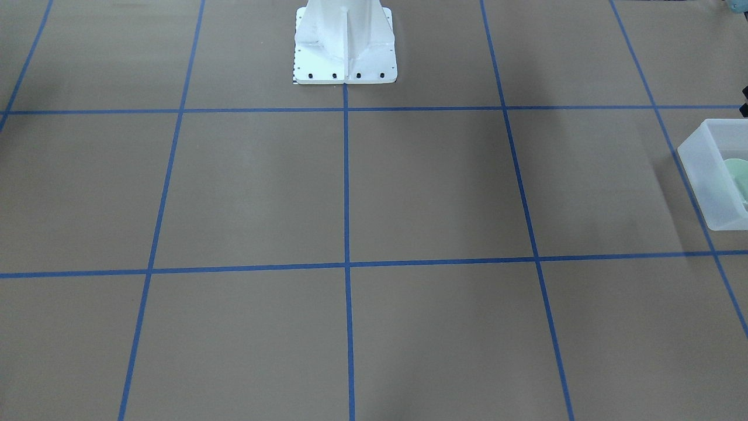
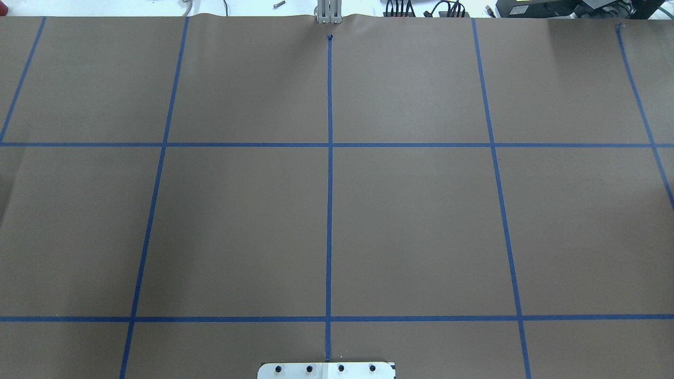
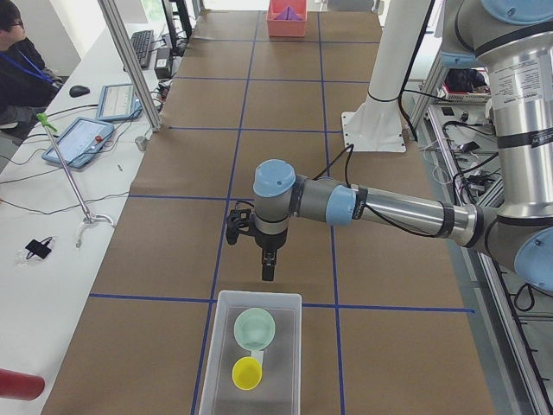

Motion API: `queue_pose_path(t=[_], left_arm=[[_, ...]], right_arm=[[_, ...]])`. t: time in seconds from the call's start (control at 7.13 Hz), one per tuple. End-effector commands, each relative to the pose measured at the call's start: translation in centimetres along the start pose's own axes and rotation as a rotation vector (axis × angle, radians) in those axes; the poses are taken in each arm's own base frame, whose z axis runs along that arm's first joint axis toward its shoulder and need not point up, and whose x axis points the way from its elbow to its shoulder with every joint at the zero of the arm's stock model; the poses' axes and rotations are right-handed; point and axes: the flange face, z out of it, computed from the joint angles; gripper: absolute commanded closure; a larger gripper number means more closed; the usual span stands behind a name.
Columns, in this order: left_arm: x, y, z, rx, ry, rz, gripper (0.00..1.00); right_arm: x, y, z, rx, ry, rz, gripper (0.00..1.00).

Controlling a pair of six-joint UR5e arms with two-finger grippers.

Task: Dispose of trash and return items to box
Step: 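Lower the purple cloth into the pink bin and open the right gripper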

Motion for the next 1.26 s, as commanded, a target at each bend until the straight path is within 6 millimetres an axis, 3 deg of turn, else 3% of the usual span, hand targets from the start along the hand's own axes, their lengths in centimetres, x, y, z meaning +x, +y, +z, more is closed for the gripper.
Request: queue_pose_path(t=[0.0,0.28,0.42,0.7,0.98,1.12], left_arm=[[-0.3,0.7,0.3,-0.011,0.001,-0.008,0.02],[-0.4,1.0,0.2,-0.011,0.002,-0.012,0.02],[-0.6,1.3,0.2,-0.014,0.001,-0.016,0.02],[-0.7,2.2,0.1,-0.018,0.0,-0.023,0.02],[-0.7,3.7,0.0,-0.034,0.041,-0.036,0.02],[-0.9,3.9,0.0,-0.035,0.044,-0.04,0.02]], right_arm=[[-5.5,-4.9,-2.8,0.064,-0.033,0.134,0.02],[-13.3,-8.9,-3.7,0.071,-0.078,0.227,0.02],[-16.0,-10.0,-3.8,0.07,-0.085,0.259,0.02],[-19.8,-9.6,-2.4,0.036,-0.097,0.28,0.02],[-21.5,-8.1,-0.7,0.048,-0.094,0.256,0.0],[-22.3,-7.4,1.6,-0.003,-0.041,0.234,0.0]])
